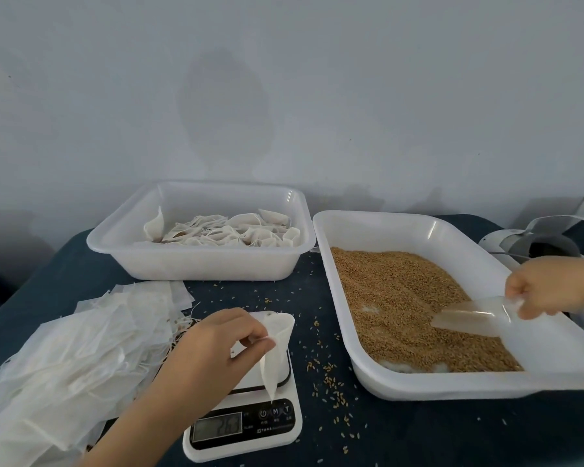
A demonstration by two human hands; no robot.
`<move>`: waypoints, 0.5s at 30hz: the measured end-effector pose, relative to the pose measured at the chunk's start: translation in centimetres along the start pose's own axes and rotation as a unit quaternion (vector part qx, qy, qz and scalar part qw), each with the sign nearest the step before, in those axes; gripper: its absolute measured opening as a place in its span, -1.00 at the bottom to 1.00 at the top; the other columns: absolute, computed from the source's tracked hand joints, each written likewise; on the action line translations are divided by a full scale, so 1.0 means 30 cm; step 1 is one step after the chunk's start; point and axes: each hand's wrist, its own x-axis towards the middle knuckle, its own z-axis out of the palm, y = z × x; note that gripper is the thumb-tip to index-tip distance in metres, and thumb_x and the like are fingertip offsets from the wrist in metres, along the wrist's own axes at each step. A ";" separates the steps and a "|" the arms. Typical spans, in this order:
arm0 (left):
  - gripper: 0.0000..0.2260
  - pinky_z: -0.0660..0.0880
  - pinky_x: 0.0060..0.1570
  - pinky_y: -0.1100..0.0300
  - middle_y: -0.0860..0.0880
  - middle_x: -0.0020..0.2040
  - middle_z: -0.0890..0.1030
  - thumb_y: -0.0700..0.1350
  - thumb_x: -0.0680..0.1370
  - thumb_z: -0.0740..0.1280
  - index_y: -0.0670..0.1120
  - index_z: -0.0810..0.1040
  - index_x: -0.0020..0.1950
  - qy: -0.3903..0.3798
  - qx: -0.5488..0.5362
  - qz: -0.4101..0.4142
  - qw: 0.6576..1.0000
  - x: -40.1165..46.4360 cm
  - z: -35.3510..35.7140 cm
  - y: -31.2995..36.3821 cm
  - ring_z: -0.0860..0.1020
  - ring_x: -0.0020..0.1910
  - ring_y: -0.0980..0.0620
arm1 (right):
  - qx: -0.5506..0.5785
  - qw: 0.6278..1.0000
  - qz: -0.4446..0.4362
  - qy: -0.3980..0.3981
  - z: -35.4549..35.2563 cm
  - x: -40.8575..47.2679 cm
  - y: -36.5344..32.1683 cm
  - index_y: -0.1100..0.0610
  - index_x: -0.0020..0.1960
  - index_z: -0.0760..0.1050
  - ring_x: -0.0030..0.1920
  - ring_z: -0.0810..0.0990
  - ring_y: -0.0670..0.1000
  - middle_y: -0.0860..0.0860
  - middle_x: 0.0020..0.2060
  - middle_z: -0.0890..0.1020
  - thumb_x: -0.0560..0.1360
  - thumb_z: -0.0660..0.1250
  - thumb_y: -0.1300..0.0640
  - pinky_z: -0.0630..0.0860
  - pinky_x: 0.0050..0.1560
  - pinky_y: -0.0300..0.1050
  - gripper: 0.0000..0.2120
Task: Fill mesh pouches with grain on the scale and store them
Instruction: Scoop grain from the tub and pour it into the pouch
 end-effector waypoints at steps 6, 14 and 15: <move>-0.86 0.32 -0.27 0.53 0.17 -0.29 0.52 -0.11 0.44 0.44 0.05 0.53 -0.28 -0.002 -0.011 0.015 1.000 0.014 0.007 0.011 0.46 -0.20 0.24 | 0.047 0.993 -0.108 -0.015 0.037 -0.014 -0.072 -0.25 -0.05 0.53 0.02 0.51 -0.24 -0.29 -0.05 0.56 0.41 0.41 0.06 0.43 0.18 -0.21 -0.78; -0.89 0.35 -0.24 0.53 0.22 -0.31 0.50 -0.10 0.42 0.44 0.03 0.56 -0.28 -0.019 -0.008 0.033 0.999 0.030 0.032 0.052 0.48 -0.21 0.26 | 0.036 0.992 -0.119 0.023 0.055 -0.020 -0.083 -0.22 0.02 0.51 0.07 0.50 -0.20 -0.27 0.01 0.55 0.44 0.42 0.06 0.43 0.15 -0.22 -0.76; -0.88 0.36 -0.24 0.53 0.22 -0.31 0.50 -0.10 0.42 0.45 0.03 0.56 -0.28 -0.018 -0.008 0.034 0.999 0.032 0.037 0.056 0.48 -0.22 0.26 | 0.034 0.992 -0.118 0.024 0.061 -0.021 -0.083 -0.22 0.03 0.50 0.07 0.50 -0.19 -0.27 0.02 0.55 0.44 0.41 0.06 0.42 0.14 -0.24 -0.76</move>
